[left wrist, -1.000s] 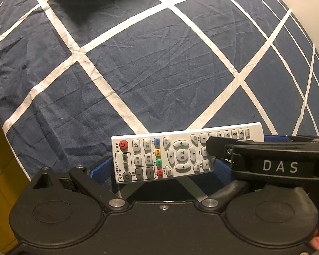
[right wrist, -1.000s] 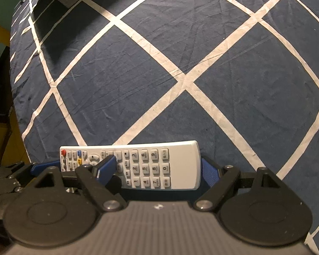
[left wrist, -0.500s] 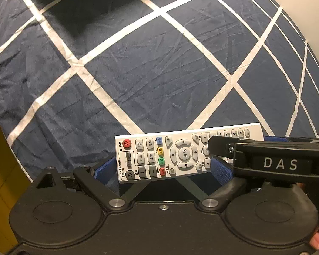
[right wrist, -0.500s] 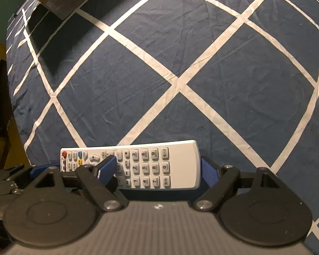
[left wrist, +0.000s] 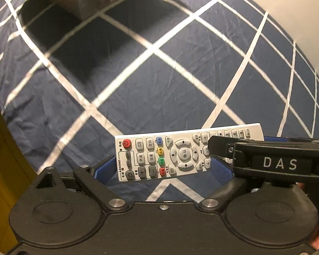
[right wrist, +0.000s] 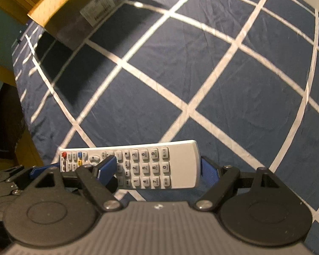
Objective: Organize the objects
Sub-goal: 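Lift and carry the TV remote with both grippers to the yellow box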
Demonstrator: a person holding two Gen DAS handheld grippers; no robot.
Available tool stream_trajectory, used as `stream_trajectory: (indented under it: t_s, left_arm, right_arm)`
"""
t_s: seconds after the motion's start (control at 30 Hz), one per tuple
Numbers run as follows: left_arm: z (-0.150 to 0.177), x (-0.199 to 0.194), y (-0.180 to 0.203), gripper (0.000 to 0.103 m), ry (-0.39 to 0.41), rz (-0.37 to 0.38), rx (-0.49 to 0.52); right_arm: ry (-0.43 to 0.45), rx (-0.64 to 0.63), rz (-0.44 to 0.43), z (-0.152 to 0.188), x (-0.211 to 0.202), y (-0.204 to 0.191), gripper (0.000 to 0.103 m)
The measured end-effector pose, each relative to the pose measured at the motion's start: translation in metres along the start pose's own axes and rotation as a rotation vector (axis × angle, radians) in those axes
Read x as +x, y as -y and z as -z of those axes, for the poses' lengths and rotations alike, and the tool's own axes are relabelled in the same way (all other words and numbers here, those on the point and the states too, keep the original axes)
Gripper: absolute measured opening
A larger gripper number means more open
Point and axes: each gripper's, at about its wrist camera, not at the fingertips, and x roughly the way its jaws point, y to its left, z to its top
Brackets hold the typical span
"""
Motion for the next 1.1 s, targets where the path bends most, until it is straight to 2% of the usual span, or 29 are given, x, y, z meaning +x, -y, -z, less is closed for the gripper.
stream_trajectory:
  t_s: [0.23,0.5,0.8,1.1]
  left_arm:
    - [-0.015,-0.027,0.007,0.093,0.053,-0.009,0.050]
    - [-0.036,-0.040,0.012,0.093,0.091,-0.006,0.123]
    - [-0.075,-0.037,0.002,0.093,0.100,0.012,0.236]
    - [-0.129,-0.037,-0.033,0.094,0.074,0.042,0.335]
  right_arm:
    - [0.069,0.022,-0.012,-0.011,-0.027,-0.005,0.084]
    - [0.138,0.068,-0.012,-0.021,-0.044,-0.008,0.083]
    - [0.202,0.159,0.007,-0.040,-0.039,-0.019,0.084]
    - [0.232,0.254,0.043,-0.072,-0.025,-0.057,0.084]
